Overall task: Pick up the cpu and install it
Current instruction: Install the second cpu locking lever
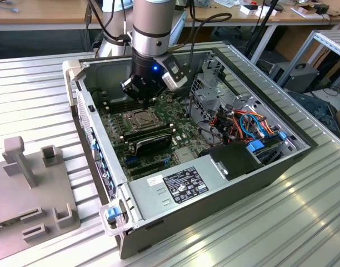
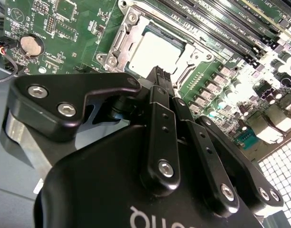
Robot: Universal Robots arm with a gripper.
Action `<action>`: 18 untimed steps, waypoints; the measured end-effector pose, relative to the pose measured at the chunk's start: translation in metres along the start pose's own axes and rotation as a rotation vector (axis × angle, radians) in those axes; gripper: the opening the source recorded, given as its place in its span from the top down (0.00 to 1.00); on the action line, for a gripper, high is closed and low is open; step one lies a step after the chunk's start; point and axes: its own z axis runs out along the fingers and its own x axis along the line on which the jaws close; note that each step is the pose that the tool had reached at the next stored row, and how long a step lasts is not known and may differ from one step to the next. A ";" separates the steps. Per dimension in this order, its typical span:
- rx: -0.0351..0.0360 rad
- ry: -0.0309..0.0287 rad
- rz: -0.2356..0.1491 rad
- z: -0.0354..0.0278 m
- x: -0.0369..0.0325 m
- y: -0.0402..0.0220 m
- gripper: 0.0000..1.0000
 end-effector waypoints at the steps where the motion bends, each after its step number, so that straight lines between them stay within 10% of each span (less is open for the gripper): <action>1: 0.0000 0.0007 0.000 0.0000 0.0000 0.0000 0.89; 18: 0.0003 0.0124 0.000 0.0000 0.0000 0.0000 0.89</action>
